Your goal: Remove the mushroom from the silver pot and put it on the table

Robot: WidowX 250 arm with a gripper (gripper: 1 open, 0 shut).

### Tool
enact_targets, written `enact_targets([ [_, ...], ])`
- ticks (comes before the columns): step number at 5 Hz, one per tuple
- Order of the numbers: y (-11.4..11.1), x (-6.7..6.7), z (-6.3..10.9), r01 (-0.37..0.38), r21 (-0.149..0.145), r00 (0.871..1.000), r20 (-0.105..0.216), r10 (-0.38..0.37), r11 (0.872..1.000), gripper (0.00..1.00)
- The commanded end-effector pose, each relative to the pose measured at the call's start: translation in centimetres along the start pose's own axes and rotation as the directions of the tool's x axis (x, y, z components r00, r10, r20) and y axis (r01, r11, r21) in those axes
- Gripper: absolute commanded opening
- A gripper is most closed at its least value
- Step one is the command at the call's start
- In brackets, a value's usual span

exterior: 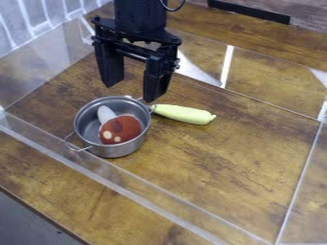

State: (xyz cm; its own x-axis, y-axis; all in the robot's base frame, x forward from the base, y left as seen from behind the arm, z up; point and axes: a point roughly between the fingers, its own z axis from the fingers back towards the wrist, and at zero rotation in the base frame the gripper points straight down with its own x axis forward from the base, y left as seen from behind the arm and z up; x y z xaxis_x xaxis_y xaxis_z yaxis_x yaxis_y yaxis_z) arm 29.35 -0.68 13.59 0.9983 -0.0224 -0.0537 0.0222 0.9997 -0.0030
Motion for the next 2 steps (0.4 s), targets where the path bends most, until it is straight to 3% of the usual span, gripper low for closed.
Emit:
enact_targets([
  [1, 0.5, -0.1, -1.0, 0.020, 0.003, 1.000, -0.021, -0.020, 1.000, 1.00],
  [2, 1.7, -0.2, -2.8, 0.056, 0.019, 0.998, -0.031, -0.055, 0.998, 1.00],
])
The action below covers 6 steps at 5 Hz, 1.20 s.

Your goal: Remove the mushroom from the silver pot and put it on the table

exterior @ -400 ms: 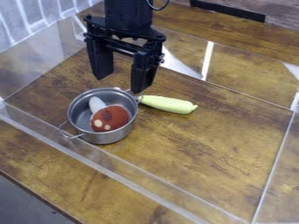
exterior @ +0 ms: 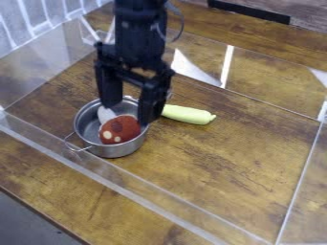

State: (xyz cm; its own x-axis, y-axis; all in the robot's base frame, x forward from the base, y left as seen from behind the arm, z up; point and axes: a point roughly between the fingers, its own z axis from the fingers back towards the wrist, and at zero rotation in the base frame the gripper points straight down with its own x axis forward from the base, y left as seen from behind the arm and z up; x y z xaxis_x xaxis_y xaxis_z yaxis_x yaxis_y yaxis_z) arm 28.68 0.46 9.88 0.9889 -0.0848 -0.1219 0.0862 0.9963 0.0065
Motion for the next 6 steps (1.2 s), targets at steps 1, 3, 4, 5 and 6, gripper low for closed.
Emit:
enact_targets([
  [1, 1.6, 0.3, -1.0, 0.033, 0.022, 0.999, 0.036, -0.033, 0.999, 1.00],
  [3, 3.2, 1.7, -3.5, 0.110, 0.030, 0.993, 0.049, -0.112, 0.993, 1.00],
  [4, 3.7, 2.1, -4.2, 0.135, 0.027, 0.989, 0.061, -0.136, 0.991, 1.00],
  [5, 4.2, 2.4, -4.7, 0.149, 0.026, 0.986, 0.067, -0.151, 0.988, 1.00],
  [6, 4.7, 2.8, -5.4, 0.157, 0.021, 0.985, 0.066, -0.159, 0.987, 1.00],
])
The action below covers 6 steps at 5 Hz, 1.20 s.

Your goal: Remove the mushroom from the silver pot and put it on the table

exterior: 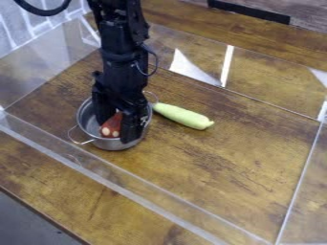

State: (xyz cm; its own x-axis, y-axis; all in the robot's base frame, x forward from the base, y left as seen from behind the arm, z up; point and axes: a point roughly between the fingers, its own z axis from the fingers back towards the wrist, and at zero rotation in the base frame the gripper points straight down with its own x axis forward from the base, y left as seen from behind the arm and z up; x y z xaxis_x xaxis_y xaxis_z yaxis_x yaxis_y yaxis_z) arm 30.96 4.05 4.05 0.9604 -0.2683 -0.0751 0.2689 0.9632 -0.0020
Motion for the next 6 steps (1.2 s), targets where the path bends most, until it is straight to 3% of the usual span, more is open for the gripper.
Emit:
enact_targets([
  [1, 1.5, 0.1, -0.7, -0.022, 0.000, 1.000, 0.013, 0.022, 1.000, 1.00],
  [2, 1.8, 0.2, -0.9, -0.017, -0.009, 1.000, 0.007, 0.017, 1.000, 0.00],
  [6, 2.7, 0.0, -1.0, -0.006, -0.040, 1.000, -0.015, 0.006, 0.999, 0.00],
])
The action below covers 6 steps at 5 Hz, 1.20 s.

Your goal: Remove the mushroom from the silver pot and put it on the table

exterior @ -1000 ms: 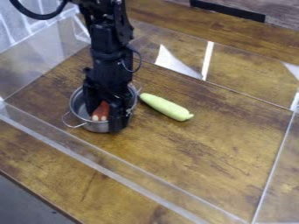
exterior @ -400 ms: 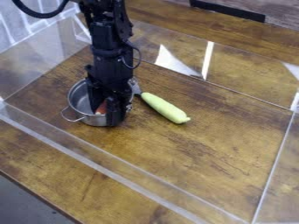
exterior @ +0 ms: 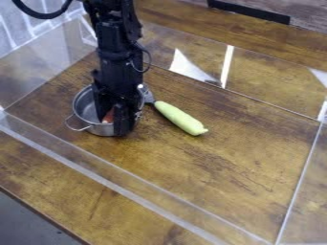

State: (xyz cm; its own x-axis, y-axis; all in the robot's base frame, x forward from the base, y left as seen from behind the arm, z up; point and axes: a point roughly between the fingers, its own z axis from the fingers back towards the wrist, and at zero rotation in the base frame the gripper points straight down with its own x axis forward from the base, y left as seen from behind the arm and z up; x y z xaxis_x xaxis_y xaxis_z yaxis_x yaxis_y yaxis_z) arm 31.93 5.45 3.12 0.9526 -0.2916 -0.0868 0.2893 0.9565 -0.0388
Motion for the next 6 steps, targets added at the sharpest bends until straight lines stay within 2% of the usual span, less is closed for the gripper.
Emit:
enact_targets([
  [1, 1.20, -0.69, -0.14, -0.026, -0.014, 1.000, -0.012, 0.026, 1.000, 0.00],
  [6, 1.36, -1.19, -0.12, 0.016, -0.057, 0.999, -0.037, -0.018, 0.998, 0.00],
])
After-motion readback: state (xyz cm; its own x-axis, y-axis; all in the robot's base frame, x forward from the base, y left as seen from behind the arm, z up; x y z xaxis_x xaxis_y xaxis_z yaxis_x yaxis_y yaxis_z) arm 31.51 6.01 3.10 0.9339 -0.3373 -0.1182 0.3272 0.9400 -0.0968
